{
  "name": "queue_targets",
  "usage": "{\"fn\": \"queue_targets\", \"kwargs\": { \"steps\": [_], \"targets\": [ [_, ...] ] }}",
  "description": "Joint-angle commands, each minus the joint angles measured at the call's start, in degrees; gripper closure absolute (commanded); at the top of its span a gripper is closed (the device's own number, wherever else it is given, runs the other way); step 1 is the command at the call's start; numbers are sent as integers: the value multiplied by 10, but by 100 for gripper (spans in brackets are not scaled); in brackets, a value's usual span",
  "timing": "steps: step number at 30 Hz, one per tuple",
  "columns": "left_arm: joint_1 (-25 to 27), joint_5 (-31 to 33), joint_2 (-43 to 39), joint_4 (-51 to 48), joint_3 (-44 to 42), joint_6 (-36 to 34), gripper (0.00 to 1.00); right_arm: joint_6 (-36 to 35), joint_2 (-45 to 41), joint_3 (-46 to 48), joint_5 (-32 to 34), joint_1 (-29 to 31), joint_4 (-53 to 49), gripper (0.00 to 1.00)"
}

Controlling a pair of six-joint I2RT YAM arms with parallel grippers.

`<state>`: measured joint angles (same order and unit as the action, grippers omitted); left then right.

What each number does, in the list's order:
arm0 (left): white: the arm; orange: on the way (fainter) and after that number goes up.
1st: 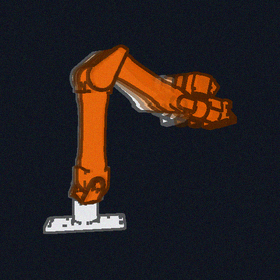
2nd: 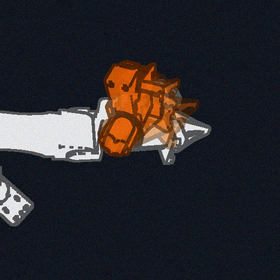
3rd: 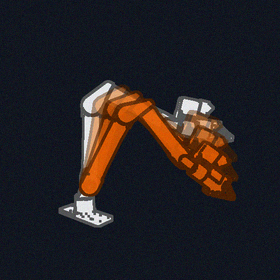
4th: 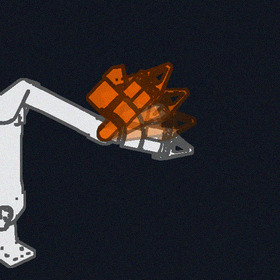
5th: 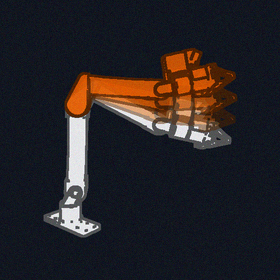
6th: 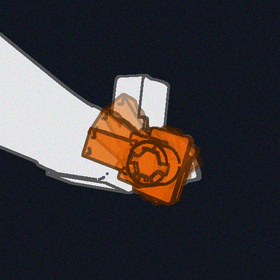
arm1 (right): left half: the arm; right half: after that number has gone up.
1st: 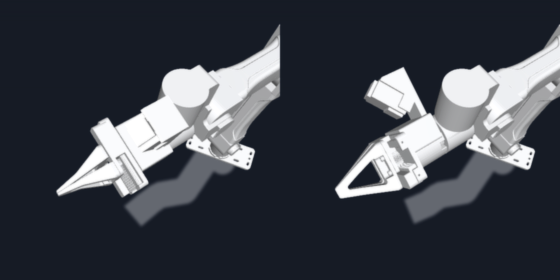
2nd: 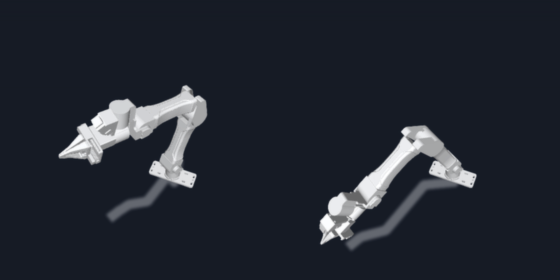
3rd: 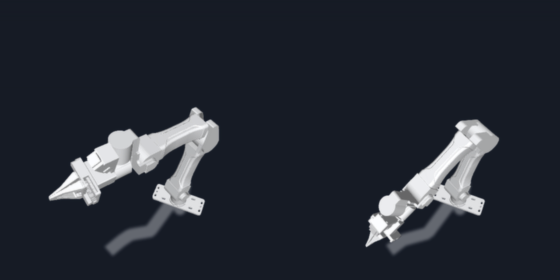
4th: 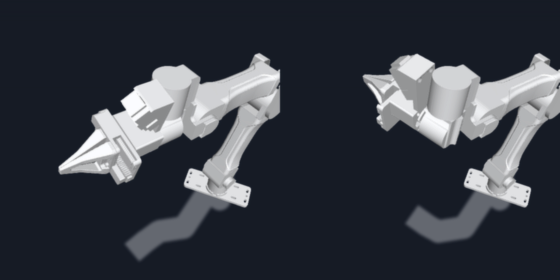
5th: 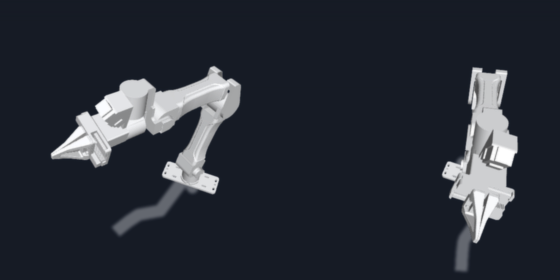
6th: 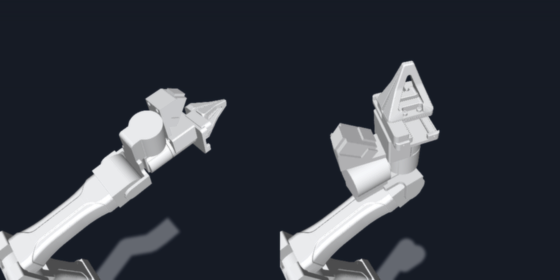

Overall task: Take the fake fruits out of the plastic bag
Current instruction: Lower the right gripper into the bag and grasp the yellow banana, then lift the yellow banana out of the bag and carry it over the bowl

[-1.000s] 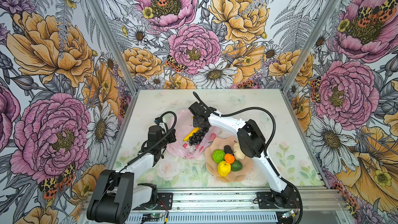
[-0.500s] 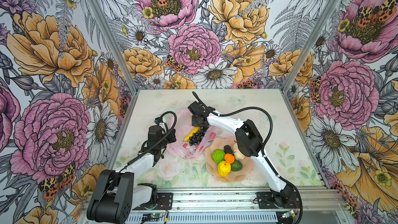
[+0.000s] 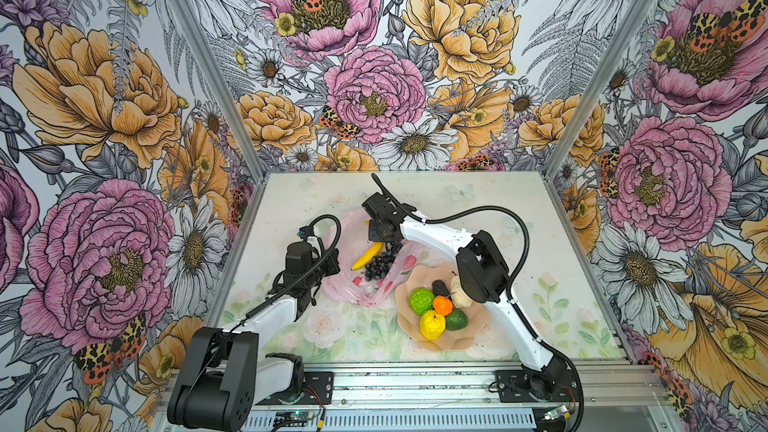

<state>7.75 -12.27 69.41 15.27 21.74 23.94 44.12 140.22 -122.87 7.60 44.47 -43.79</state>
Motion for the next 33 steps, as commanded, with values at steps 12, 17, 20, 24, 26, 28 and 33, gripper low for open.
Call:
{"fn": "queue_targets", "kwargs": {
  "steps": [12, 17, 20, 24, 26, 28, 33],
  "targets": [
    [2, 4, -3, 5, 3, -9, 100, 0, -125, 93, 3, 31, 47, 74],
    [2, 4, -4, 4, 3, -8, 100, 0, -161, 148, 4, 39, 56, 75],
    [2, 5, -4, 4, 2, -8, 100, 0, -185, 176, 1, 45, 60, 75],
    [2, 4, -4, 4, 3, -8, 100, -2, -234, 220, 10, 56, 60, 75],
    [1, 4, -4, 4, 3, -8, 100, 4, -269, 253, 17, 58, 60, 75],
    [2, 4, -5, 4, 2, -8, 100, 12, -307, 288, 26, 60, 60, 74],
    [1, 3, -5, 5, 1, -7, 100, 40, -392, 384, 34, 62, 58, 75]
  ]
}}
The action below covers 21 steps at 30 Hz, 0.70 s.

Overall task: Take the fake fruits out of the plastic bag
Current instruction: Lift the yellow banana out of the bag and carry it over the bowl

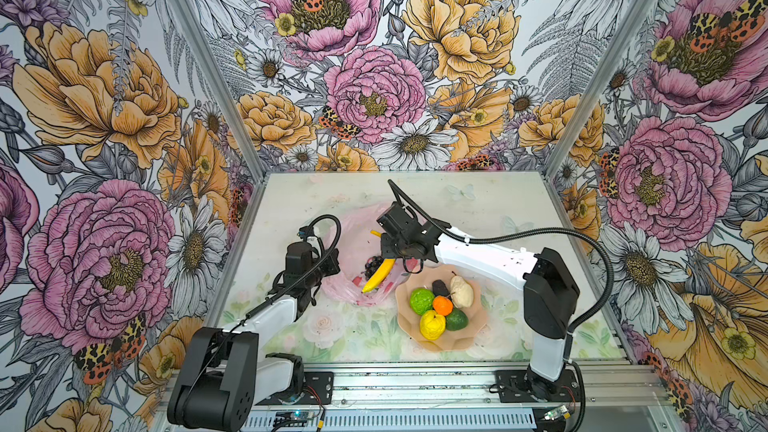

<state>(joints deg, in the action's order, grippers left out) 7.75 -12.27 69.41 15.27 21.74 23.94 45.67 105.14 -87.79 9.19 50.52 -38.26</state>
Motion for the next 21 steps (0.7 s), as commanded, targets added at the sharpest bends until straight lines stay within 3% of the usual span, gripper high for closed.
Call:
{"fn": "queue_targets", "kwargs": {
  "steps": [1, 10, 21],
  "targets": [
    [1, 2, -6, 6, 1, -6, 100, 32, -59, 53, 18, 2, 3, 74],
    [1, -1, -2, 7, 2, -6, 100, 103, -220, 212, 0, -1, -27, 76],
    [1, -2, 0, 7, 3, -5, 100, 192, -402, 322, 36, -14, -144, 78]
  ]
}}
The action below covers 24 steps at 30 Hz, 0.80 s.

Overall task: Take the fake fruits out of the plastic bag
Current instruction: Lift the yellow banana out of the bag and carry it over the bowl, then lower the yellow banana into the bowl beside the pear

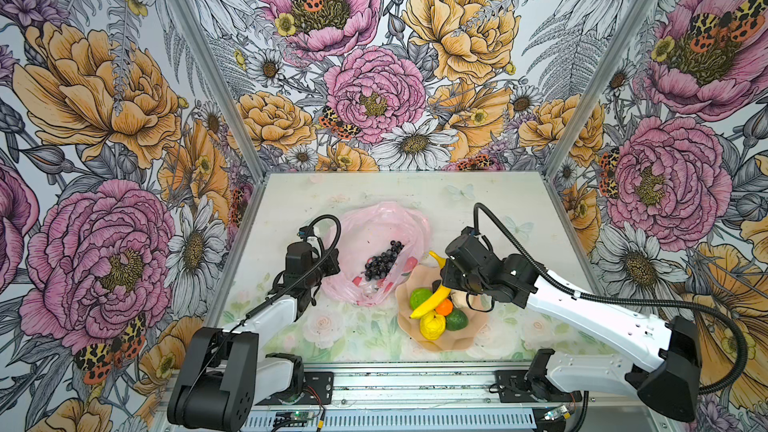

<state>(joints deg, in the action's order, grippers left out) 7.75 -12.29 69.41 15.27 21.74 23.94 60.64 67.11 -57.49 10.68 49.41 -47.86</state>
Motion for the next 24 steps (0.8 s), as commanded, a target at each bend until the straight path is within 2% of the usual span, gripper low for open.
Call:
{"fn": "queue_targets", "kwargs": {
  "steps": [1, 11, 24],
  "targets": [
    [1, -3, 1, 7, 3, -5, 100, 51, -33, 26, 26, -2, -60, 79],
    [1, -6, 4, 8, 4, -6, 100, 140, -115, 64, 65, 9, -181, 79],
    [1, -7, 5, 7, 4, -6, 100, 284, -108, 105, 93, 100, -198, 79]
  ]
}}
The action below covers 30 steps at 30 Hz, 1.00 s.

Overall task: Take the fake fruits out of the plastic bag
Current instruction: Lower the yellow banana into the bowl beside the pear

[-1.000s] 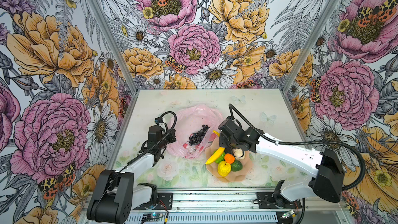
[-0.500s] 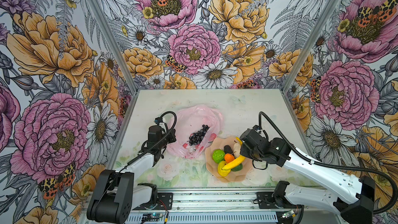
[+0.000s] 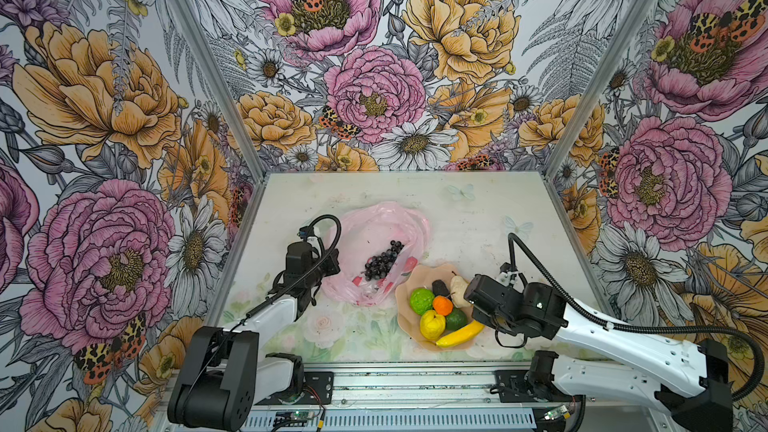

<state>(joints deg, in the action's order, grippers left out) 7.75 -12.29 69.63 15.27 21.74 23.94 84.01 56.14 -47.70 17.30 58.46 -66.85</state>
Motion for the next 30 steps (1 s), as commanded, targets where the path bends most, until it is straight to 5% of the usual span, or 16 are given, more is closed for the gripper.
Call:
{"fn": "queue_targets", "kwargs": {
  "steps": [1, 30],
  "targets": [
    [1, -8, 2, 8, 4, -6, 100, 55, 4, 8, 29, 12, -8, 79],
    [-3, -15, 1, 10, 2, -2, 100, 106, 86, 35, 14, 24, 58, 75]
  ]
}}
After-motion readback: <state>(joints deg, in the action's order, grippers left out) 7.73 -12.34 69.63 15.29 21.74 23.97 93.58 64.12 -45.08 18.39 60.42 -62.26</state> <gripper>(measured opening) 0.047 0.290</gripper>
